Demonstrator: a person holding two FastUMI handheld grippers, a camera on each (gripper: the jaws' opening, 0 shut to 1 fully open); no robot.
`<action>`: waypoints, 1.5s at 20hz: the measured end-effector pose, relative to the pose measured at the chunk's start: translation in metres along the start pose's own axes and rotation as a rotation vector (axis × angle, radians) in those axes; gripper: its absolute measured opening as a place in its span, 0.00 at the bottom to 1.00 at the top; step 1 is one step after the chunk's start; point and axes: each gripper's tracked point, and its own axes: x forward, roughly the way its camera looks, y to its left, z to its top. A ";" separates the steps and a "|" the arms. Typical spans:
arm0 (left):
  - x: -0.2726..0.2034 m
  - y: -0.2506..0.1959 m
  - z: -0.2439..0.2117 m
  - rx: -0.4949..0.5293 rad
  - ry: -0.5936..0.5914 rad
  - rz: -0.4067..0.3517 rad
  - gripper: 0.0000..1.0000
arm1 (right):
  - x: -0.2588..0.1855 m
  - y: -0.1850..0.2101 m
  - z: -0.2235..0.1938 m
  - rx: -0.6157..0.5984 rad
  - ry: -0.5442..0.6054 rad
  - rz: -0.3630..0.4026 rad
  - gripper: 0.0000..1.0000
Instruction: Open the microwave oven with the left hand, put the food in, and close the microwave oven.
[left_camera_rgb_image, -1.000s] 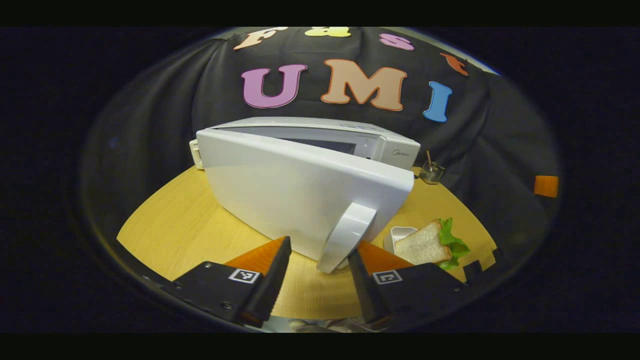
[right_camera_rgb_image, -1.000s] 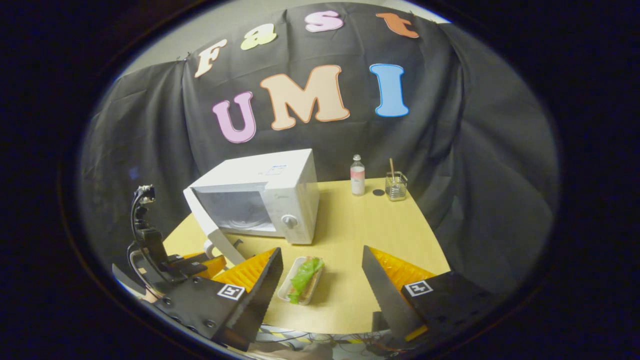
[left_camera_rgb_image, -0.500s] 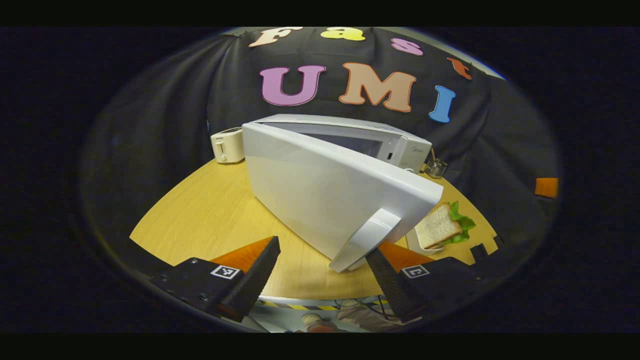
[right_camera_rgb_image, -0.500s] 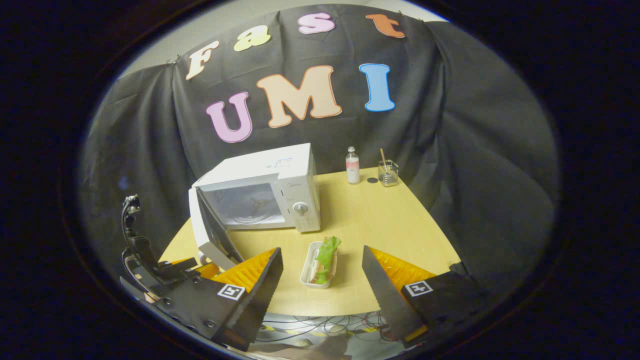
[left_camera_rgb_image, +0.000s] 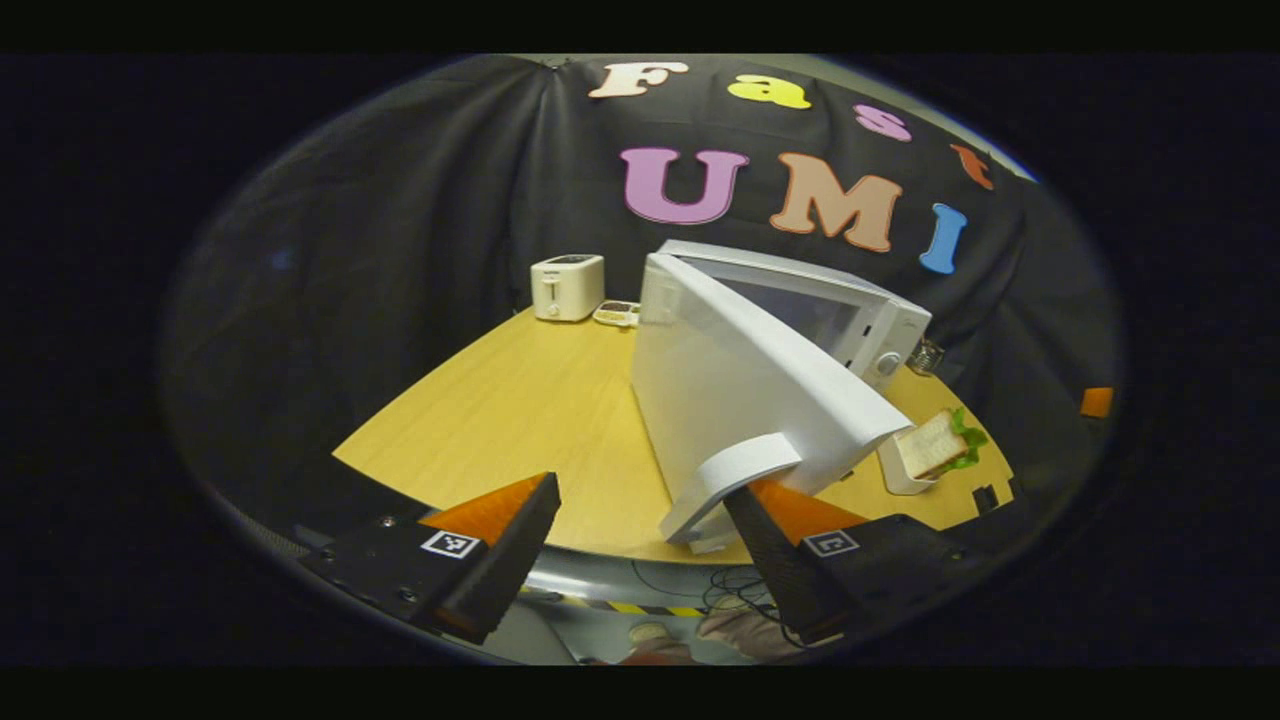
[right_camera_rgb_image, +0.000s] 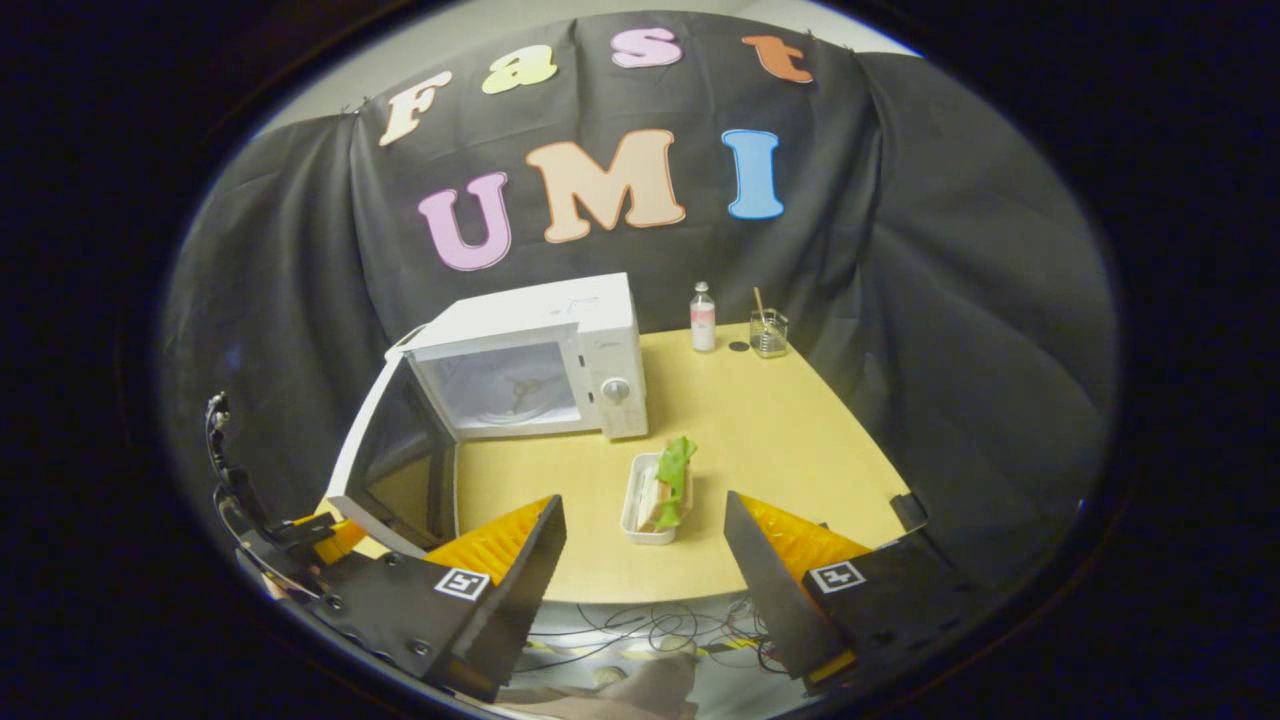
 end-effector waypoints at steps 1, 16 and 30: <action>-0.001 0.013 0.001 -0.003 0.000 0.016 1.00 | -0.001 0.004 -0.003 -0.007 0.006 0.001 0.92; -0.061 0.130 0.075 -0.110 -0.219 0.375 0.97 | 0.079 -0.003 -0.034 0.095 0.284 0.053 1.00; -0.031 0.121 0.127 -0.198 -0.310 0.575 0.96 | 0.225 -0.043 -0.049 0.156 0.611 0.095 0.98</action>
